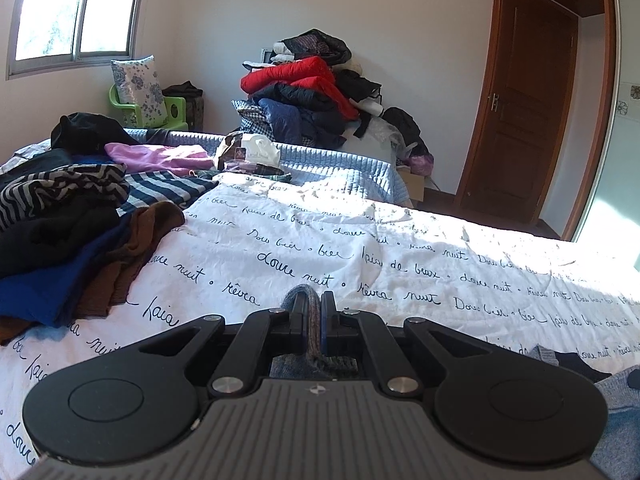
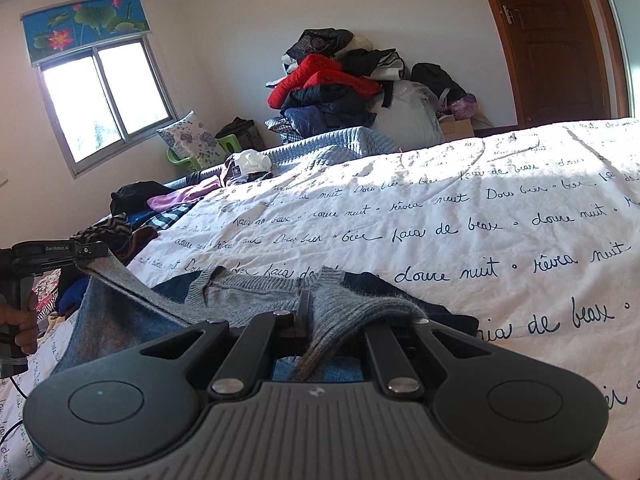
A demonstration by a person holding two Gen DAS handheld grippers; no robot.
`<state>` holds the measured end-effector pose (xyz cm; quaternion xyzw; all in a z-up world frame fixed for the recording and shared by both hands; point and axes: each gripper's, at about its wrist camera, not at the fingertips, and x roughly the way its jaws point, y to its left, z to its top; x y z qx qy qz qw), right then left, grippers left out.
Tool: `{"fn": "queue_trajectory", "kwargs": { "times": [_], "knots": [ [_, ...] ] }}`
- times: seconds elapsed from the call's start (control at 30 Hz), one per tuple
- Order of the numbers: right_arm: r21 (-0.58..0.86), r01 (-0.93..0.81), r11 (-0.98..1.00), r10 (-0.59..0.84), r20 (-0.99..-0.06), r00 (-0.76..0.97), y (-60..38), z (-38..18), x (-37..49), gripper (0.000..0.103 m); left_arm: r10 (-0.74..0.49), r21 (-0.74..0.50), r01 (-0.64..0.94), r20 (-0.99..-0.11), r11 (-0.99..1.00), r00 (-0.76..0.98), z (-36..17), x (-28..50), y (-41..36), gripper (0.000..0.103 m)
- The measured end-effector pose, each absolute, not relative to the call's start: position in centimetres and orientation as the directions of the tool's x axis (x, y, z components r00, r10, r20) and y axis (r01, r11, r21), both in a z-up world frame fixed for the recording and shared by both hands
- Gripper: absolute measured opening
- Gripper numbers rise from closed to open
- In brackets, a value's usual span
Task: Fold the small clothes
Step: 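Carry the hem with both grippers over the body toward the collar, then lay the hem down and open both grippers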
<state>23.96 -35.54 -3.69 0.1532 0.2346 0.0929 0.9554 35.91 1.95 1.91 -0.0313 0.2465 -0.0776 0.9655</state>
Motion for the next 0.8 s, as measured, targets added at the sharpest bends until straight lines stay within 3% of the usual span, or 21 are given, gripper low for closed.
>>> {"fn": "queue_trajectory", "kwargs": {
  "times": [0.43, 0.8],
  "knots": [
    [0.471, -0.056, 0.880, 0.304, -0.471, 0.828, -37.4, -6.5, 27.3, 0.006, -0.109, -0.072, 0.082, -0.565, 0.994, 0.818, -2.3, 39.9, 1.2, 0.007],
    [0.512, -0.008, 0.859, 0.307, -0.503, 0.808, -37.7, -7.7, 28.4, 0.007, -0.095, -0.052, 0.080, -0.599, 0.995, 0.795, -3.5, 40.8, 0.7, 0.016]
  ]
}}
